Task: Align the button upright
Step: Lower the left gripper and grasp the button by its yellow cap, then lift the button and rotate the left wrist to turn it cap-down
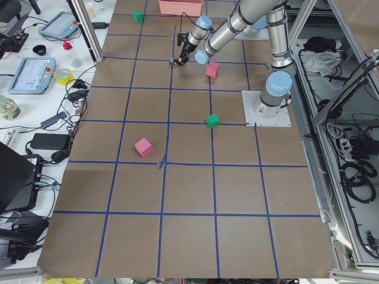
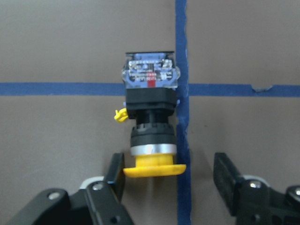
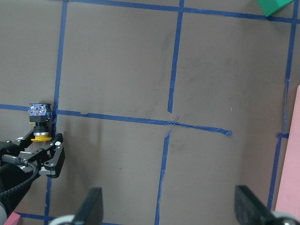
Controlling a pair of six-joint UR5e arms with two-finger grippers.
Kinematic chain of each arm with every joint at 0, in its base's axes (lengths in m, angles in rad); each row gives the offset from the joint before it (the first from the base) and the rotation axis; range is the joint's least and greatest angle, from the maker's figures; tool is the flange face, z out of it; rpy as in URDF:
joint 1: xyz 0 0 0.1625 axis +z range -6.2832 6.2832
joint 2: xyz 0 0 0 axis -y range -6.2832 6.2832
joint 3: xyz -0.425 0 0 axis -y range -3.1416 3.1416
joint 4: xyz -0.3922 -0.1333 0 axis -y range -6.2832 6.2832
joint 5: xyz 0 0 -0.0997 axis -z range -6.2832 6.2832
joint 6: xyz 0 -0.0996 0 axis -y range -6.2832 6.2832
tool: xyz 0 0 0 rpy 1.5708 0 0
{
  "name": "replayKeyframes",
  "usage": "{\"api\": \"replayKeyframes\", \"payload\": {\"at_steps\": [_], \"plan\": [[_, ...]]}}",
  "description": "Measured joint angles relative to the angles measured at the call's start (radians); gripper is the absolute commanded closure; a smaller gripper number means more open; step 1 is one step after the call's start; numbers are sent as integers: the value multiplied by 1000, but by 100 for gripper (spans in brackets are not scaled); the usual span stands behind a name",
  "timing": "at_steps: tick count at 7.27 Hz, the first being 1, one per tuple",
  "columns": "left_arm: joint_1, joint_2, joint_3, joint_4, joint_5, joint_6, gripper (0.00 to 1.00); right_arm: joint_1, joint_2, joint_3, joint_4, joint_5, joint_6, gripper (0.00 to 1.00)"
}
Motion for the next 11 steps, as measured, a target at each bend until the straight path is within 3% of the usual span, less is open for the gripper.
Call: {"api": "replayKeyframes", "payload": {"at_steps": [5,9,11], "plan": [[3,26,51,-177,4,77,100,0,0,0,-2,0,-1,0],[18,79,280,-700,-6,86,100,0,-1,0,-2,0,-4,0],[72,107,327,-873,-69,104,100,0,0,0,-2,0,-5,0]]}}
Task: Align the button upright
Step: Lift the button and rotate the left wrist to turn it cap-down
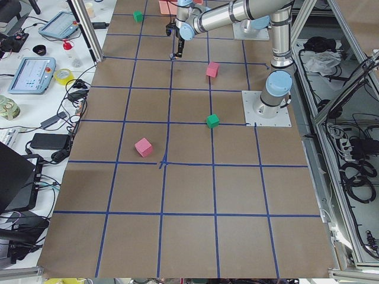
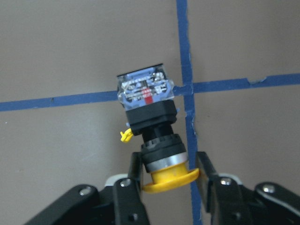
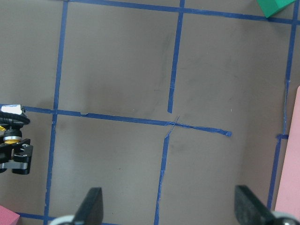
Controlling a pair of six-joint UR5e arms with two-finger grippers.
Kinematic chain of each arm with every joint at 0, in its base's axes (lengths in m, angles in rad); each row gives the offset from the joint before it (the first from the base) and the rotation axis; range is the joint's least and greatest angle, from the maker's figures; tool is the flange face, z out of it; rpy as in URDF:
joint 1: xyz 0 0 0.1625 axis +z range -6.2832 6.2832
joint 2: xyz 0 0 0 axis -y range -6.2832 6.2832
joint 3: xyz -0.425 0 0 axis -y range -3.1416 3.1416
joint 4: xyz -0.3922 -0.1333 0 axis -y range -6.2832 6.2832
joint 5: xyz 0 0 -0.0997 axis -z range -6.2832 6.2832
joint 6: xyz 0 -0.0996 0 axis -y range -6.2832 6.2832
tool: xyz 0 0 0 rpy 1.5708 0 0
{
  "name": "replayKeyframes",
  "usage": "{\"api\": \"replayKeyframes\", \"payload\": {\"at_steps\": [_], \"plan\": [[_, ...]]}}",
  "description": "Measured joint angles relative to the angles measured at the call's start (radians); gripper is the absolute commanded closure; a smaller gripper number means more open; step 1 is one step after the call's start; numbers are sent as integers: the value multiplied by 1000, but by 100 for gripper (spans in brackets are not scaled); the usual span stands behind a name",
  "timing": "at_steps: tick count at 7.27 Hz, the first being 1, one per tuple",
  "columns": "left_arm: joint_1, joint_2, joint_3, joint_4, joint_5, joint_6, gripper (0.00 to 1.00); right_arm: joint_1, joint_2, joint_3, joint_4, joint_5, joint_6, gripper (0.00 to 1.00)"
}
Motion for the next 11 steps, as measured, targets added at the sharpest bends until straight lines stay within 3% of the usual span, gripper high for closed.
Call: {"api": "replayKeyframes", "payload": {"at_steps": [4,7,11], "plan": [[141,61,64,-339,-215,4,100,0,1,0,0,0,0,0],[230,51,206,-631,-332,5,100,0,1,0,0,0,0,0],[267,12,229,-730,-527,6,100,0,1,1,0,0,0,0]]}}
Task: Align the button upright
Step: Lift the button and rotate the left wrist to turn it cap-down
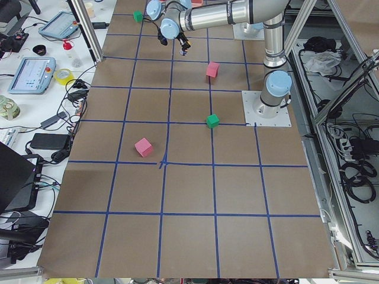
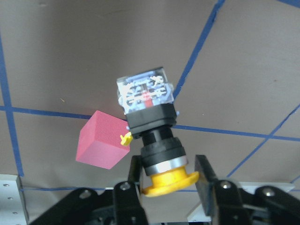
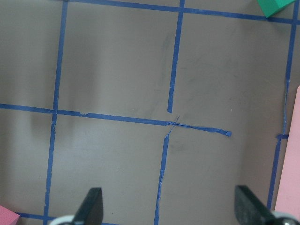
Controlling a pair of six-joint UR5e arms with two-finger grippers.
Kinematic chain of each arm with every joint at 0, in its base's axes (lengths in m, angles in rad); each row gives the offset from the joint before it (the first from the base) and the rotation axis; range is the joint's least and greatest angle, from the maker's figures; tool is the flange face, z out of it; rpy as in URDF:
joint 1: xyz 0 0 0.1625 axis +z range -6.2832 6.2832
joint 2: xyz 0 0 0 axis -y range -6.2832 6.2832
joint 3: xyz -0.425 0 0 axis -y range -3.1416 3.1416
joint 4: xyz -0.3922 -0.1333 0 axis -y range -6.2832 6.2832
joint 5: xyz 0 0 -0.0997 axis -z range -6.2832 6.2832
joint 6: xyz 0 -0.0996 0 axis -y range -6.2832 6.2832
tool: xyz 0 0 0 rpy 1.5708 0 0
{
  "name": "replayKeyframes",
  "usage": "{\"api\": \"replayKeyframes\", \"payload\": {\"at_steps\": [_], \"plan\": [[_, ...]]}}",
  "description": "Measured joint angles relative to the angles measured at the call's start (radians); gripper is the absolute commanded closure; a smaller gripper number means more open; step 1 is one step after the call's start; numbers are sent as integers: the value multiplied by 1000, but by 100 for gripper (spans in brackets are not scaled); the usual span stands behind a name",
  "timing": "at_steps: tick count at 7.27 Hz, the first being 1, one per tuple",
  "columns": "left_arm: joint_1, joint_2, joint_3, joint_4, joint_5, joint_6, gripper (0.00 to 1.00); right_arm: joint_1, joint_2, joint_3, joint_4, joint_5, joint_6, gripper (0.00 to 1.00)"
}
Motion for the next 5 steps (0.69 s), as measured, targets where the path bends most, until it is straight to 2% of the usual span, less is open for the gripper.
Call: {"api": "replayKeyframes", "payload": {"at_steps": [5], "plan": [[62,-24,-81,8,-151,64,100,0,0,0,0,0,0,0]]}}
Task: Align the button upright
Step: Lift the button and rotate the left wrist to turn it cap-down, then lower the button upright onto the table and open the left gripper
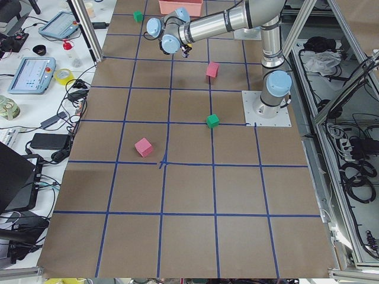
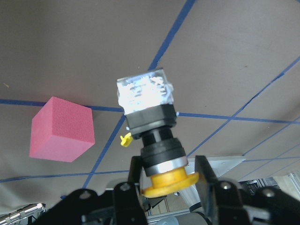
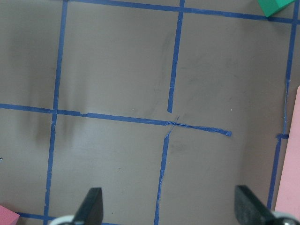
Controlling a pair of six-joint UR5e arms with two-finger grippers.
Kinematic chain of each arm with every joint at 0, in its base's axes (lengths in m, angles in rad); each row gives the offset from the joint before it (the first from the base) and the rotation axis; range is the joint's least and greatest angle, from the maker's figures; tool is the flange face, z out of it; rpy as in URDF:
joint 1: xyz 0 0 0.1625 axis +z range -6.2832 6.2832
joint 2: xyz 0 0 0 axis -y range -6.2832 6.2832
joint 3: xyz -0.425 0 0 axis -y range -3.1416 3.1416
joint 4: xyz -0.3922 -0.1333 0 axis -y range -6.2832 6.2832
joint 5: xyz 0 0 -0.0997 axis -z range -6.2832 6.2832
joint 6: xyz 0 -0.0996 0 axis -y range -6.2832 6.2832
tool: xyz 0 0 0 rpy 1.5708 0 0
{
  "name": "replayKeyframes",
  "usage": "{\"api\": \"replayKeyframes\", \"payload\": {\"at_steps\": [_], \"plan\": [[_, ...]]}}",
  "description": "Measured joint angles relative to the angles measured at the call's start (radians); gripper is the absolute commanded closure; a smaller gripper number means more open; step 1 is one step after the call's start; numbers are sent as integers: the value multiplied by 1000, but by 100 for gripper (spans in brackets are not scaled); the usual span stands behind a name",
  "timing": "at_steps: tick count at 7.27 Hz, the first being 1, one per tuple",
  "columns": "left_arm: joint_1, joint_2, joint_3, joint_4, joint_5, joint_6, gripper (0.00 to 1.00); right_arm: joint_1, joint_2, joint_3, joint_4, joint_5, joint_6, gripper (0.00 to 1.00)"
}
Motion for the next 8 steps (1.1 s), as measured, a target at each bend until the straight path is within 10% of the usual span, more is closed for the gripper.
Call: {"api": "replayKeyframes", "payload": {"at_steps": [8], "plan": [[24,-107,-29,28,-194,11,100,0,0,8,0,-1,-10,0]]}}
